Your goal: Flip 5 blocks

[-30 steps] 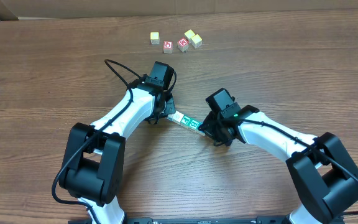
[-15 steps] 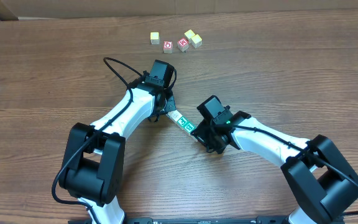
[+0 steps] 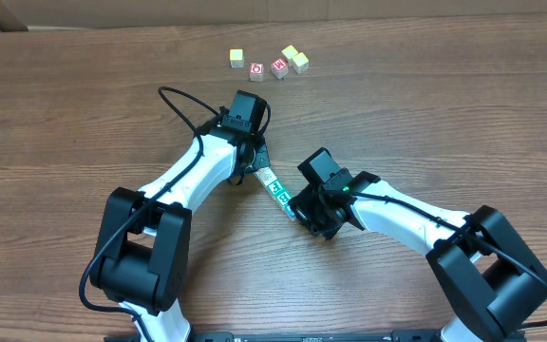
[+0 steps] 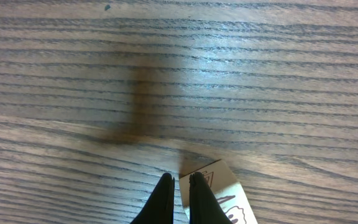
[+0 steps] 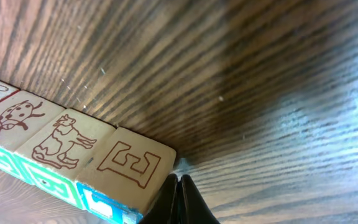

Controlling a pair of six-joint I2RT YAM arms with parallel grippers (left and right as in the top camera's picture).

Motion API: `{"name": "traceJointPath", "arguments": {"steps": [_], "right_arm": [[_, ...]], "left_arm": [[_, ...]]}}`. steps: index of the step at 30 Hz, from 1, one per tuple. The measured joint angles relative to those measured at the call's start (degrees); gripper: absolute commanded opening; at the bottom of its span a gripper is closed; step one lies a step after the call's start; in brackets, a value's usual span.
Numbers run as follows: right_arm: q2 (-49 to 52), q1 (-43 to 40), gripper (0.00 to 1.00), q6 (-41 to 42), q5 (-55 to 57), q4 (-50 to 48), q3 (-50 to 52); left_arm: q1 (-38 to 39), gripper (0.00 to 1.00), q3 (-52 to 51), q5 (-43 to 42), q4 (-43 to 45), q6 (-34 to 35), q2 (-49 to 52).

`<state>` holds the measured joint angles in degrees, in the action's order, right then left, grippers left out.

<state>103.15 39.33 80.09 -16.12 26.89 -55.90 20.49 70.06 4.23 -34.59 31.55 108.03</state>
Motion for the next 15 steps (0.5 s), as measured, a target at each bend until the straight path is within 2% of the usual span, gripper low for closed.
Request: {"name": "traceJointPath", "arguments": {"steps": [15], "right_arm": [[0.0,7.1,0.04,11.2,1.4,-2.1,0.0]], "left_arm": [[0.0,0.04,0.5,-1.7,1.2,0.0,1.7]]}}
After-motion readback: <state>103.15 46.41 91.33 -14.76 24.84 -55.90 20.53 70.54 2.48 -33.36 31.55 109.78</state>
